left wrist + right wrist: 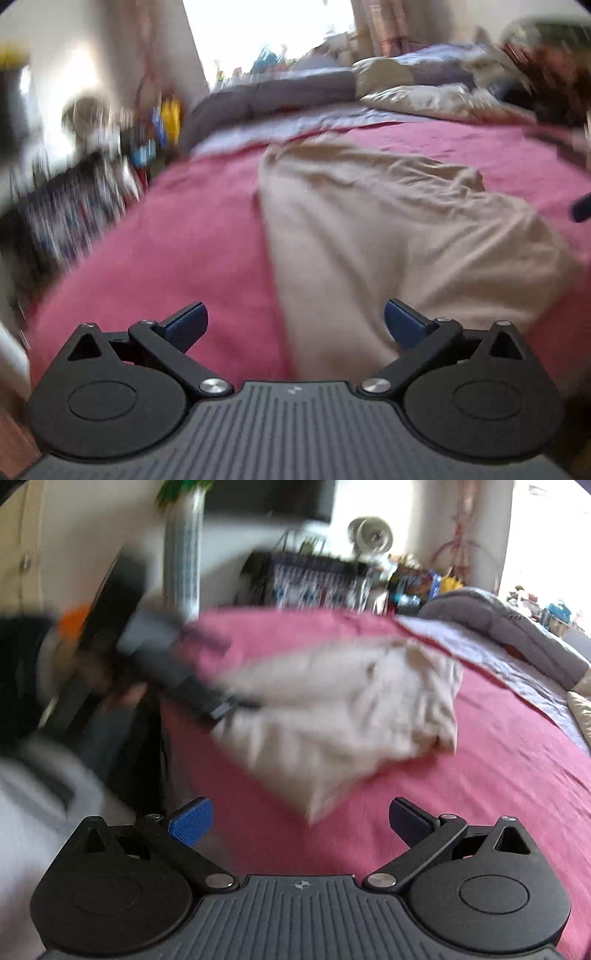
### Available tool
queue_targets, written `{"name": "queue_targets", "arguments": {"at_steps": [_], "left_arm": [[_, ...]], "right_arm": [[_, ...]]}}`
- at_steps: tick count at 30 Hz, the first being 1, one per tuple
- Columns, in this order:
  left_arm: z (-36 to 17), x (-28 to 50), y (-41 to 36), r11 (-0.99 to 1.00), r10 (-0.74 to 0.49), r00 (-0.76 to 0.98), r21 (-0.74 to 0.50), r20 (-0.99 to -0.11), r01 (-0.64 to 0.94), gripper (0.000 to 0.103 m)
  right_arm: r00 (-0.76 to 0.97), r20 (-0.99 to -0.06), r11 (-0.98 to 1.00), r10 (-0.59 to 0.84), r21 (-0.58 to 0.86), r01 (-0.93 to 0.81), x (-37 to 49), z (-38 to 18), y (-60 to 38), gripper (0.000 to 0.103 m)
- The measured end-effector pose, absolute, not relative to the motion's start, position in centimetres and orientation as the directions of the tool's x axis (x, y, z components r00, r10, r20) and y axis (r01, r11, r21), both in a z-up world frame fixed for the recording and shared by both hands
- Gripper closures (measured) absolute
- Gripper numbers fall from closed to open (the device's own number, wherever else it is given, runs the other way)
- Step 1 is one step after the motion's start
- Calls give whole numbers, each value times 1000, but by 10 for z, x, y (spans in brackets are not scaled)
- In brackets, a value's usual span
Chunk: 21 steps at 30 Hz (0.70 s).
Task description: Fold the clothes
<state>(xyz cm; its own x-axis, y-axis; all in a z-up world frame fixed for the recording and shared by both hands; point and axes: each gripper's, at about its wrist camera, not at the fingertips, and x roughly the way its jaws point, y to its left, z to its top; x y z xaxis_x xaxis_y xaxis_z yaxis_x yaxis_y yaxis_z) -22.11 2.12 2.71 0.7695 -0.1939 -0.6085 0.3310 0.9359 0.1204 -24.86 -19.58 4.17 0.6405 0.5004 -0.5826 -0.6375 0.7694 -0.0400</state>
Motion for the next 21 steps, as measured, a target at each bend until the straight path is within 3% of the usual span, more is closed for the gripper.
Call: {"name": "queue_targets", "arguments": {"at_steps": [4, 7, 9, 14, 18, 19, 21], "left_arm": [[30, -228, 49, 951, -183, 748, 79, -639, 300, 0], [31, -237, 51, 941, -138, 752, 153, -644, 303, 0], [28, -245, 51, 924, -103, 761, 222, -641, 312, 0], [22, -257, 57, 909, -3, 779, 324, -627, 263, 0], [41, -258, 62, 948, -57, 812, 223, -581, 227, 0], [48, -259, 61, 960, -90, 824, 173, -560, 222, 0], [60, -260, 58, 971, -165, 838, 64, -520, 231, 0]], "right_arm": [[638, -489, 773, 595, 132, -620, -207, 55, -194, 0], [583, -430, 720, 690, 326, -612, -182, 52, -200, 0], [512, -456, 684, 728, 431, -588, -173, 39, -202, 0], [516, -514, 709, 685, 307, -635, -215, 18, -222, 0], [533, -592, 779, 604, 299, -551, -240, 24, -244, 0], [536, -588, 787, 606, 339, -516, -243, 28, -250, 0], [546, -495, 735, 675, 512, -445, -248, 33, -268, 0]]}}
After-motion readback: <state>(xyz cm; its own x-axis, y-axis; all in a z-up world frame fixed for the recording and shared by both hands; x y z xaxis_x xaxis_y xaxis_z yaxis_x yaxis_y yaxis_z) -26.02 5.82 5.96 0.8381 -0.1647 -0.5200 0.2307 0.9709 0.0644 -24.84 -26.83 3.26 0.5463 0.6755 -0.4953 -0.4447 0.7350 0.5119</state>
